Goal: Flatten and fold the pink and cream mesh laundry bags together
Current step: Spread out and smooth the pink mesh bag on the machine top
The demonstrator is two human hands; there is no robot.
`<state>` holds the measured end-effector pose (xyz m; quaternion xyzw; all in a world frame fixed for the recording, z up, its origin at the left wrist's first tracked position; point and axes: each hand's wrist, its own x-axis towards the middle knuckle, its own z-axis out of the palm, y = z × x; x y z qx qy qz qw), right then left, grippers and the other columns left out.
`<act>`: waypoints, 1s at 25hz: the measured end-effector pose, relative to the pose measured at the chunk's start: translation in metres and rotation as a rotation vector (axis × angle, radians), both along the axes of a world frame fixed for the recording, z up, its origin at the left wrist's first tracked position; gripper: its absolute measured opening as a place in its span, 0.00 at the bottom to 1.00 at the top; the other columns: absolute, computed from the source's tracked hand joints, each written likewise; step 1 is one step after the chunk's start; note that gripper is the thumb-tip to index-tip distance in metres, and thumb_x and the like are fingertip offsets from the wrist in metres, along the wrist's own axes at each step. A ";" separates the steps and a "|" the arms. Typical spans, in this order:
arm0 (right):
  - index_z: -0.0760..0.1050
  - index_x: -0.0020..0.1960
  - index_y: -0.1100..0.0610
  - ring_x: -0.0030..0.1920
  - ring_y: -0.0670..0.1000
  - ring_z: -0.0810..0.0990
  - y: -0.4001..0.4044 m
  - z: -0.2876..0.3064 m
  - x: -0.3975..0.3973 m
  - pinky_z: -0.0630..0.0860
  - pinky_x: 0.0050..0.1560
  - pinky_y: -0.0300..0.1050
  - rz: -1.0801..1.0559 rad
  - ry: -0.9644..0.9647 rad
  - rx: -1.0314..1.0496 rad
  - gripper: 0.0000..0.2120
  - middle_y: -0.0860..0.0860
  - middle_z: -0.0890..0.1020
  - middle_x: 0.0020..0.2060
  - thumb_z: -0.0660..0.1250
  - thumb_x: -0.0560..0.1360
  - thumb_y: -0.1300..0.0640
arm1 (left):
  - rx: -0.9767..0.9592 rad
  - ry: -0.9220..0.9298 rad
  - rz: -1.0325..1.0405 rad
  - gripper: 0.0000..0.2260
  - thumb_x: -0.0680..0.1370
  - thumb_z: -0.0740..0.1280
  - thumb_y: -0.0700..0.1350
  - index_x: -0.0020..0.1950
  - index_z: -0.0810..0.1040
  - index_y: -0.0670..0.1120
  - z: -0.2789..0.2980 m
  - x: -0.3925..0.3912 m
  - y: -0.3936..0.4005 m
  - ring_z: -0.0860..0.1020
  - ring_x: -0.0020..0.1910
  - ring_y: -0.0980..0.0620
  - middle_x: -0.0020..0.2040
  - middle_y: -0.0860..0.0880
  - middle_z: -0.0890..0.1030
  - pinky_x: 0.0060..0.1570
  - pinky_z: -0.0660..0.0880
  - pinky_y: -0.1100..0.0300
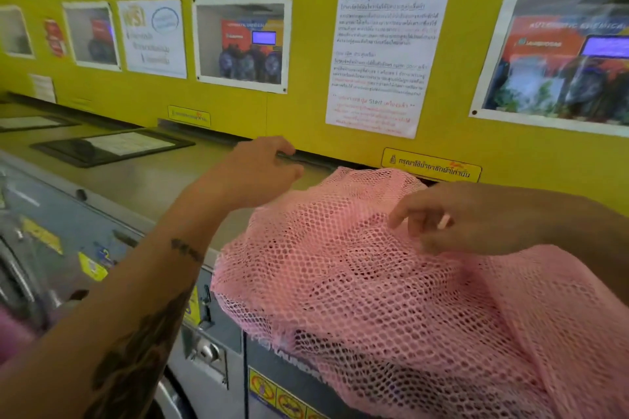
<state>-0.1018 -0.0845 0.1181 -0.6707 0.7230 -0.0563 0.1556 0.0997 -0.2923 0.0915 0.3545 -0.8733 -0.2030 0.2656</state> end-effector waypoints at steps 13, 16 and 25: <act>0.76 0.63 0.44 0.54 0.42 0.78 0.080 -0.002 -0.082 0.77 0.56 0.45 -0.363 0.122 -0.161 0.15 0.42 0.79 0.54 0.69 0.77 0.53 | -0.088 -0.522 -0.300 0.28 0.76 0.63 0.63 0.74 0.65 0.57 -0.029 -0.063 0.026 0.64 0.74 0.49 0.77 0.49 0.63 0.73 0.60 0.54; 0.76 0.64 0.47 0.54 0.45 0.79 0.118 0.003 -0.119 0.76 0.58 0.49 -0.487 0.140 -0.141 0.14 0.45 0.80 0.55 0.67 0.78 0.54 | -0.202 -0.397 -0.388 0.23 0.75 0.64 0.62 0.70 0.67 0.64 -0.002 -0.074 0.057 0.67 0.71 0.54 0.75 0.56 0.66 0.70 0.63 0.55; 0.76 0.59 0.47 0.45 0.48 0.82 0.185 -0.009 -0.170 0.78 0.46 0.44 -0.602 0.039 0.144 0.12 0.49 0.84 0.46 0.69 0.76 0.49 | -0.087 -0.458 -0.743 0.10 0.75 0.64 0.64 0.50 0.77 0.61 0.013 -0.145 0.217 0.75 0.40 0.61 0.42 0.60 0.76 0.41 0.71 0.60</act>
